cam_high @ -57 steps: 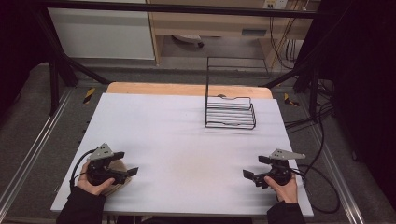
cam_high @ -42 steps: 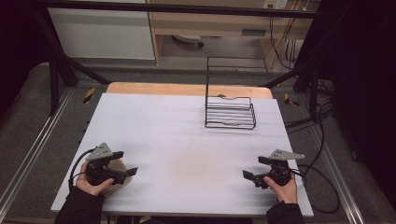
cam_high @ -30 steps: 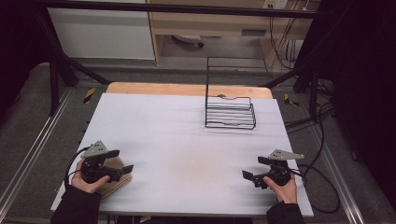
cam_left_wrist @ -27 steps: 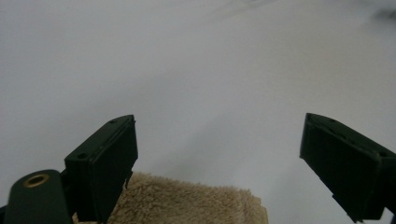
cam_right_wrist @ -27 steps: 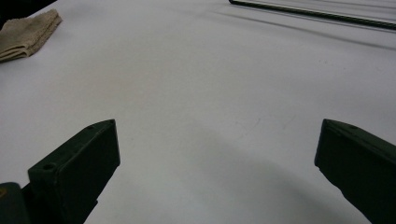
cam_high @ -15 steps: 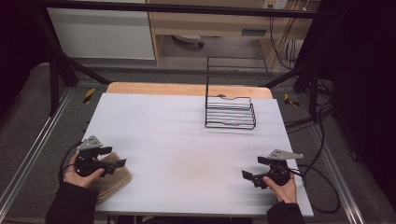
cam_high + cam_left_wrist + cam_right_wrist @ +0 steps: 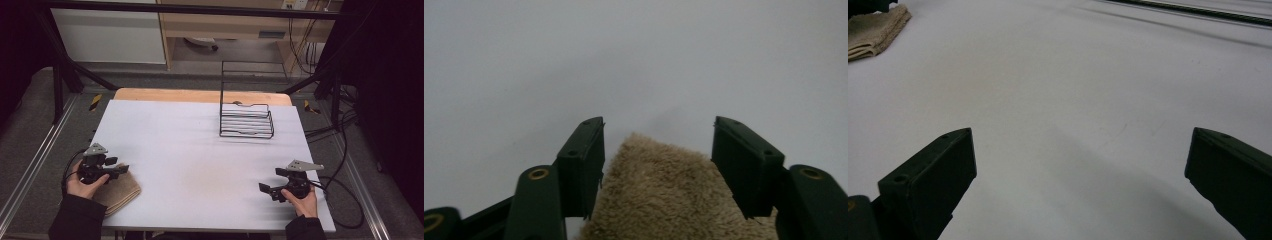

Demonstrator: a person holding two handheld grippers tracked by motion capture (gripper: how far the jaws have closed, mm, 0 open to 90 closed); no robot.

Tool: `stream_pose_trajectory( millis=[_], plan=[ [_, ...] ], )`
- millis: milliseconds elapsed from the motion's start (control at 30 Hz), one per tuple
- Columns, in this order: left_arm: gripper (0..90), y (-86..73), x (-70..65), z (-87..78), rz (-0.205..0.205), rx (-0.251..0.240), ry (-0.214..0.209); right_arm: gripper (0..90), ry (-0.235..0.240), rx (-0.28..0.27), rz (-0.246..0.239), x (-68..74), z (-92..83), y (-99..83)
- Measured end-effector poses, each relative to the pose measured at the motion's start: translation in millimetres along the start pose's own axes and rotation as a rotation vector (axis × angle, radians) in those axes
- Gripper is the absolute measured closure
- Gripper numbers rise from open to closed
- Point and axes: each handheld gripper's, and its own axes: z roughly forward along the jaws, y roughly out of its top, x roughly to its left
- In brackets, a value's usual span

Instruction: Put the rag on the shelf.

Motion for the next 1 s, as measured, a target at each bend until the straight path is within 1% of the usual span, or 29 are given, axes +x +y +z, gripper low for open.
stream_pose_trajectory(
  millis=[33,67,167,233,267,333,367,467,567,633,733,1000],
  plan=[
    [45.6,-1.0,2.0,0.8,-0.006,0.009,0.003,0.7,-0.001,0.001,0.000,0.1,-0.1,-0.2],
    [46.8,-2.8,5.9,2.6,-0.019,0.020,0.009,0.7,-0.001,0.001,0.001,0.3,0.0,-0.3],
    [52.8,-4.0,7.9,3.8,-0.026,0.027,0.005,0.7,-0.002,0.002,0.001,0.2,0.1,-0.3],
    [56.3,-4.2,8.1,5.2,-0.021,0.036,0.003,0.7,-0.002,0.003,0.001,0.2,0.4,-0.3],
    [56.3,-4.3,7.6,6.1,-0.016,0.041,0.005,0.7,-0.002,0.003,0.001,0.2,0.4,-0.3],
    [59.2,-4.4,7.3,7.7,-0.009,0.050,-0.001,0.7,-0.002,0.006,-0.003,0.1,0.8,-0.4],
    [62.5,-4.5,7.2,8.3,-0.005,0.052,-0.005,0.7,-0.003,0.008,-0.005,0.1,0.7,-0.5],
    [64.3,-4.7,6.2,8.5,-0.002,0.064,-0.002,0.7,-0.003,0.006,0.000,0.4,0.5,-0.4],
    [65.5,-5.4,6.6,9.5,0.001,0.069,0.000,0.7,-0.003,0.009,-0.006,0.2,0.5,-0.5],
    [65.9,-5.7,7.0,9.8,-0.008,0.070,-0.006,0.7,-0.003,0.010,-0.006,0.2,0.6,-0.5],
    [67.5,-5.7,6.7,10.2,-0.008,0.072,-0.012,0.6,-0.002,0.008,0.000,0.5,0.5,-0.4],
    [74.6,-3.0,8.3,11.8,-0.006,0.086,-0.013,0.7,-0.003,0.015,-0.008,0.1,1.6,-0.5]
  ],
)
